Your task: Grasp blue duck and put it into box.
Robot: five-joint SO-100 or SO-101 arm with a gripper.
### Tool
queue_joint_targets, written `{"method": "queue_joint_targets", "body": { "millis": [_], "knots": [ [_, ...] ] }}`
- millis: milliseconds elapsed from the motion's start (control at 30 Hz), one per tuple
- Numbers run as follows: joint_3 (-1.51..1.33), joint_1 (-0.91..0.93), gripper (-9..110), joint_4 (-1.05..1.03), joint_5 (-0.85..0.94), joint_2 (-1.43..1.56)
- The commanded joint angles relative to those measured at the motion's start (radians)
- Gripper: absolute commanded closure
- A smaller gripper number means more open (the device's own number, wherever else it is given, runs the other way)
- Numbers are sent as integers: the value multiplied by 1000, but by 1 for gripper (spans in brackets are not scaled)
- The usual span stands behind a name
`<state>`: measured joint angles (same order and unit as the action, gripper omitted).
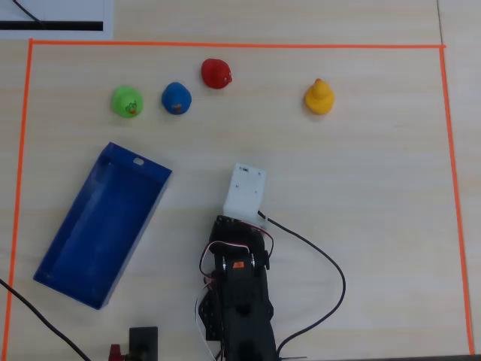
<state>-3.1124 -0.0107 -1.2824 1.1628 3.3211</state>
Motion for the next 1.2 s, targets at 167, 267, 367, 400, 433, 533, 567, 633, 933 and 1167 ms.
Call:
{"method": "queue_joint_targets", "body": {
  "millis": [167, 267, 367, 400, 433, 533, 567, 633, 933, 1167],
  "knots": [
    [3, 8, 100, -21, 5, -9],
    [3, 6, 100, -21, 5, -9],
    [2, 6, 100, -21, 5, -9],
    [2, 6, 100, -21, 5, -9],
    [2, 6, 100, -21, 5, -9],
    [2, 5, 101, -21, 25, -9],
    [2, 5, 101, -20, 26, -9],
    [2, 5, 101, -20, 28, -9],
    [308, 31, 99, 206, 44, -514],
    [856, -49, 73, 204, -80, -1000]
  ]
}}
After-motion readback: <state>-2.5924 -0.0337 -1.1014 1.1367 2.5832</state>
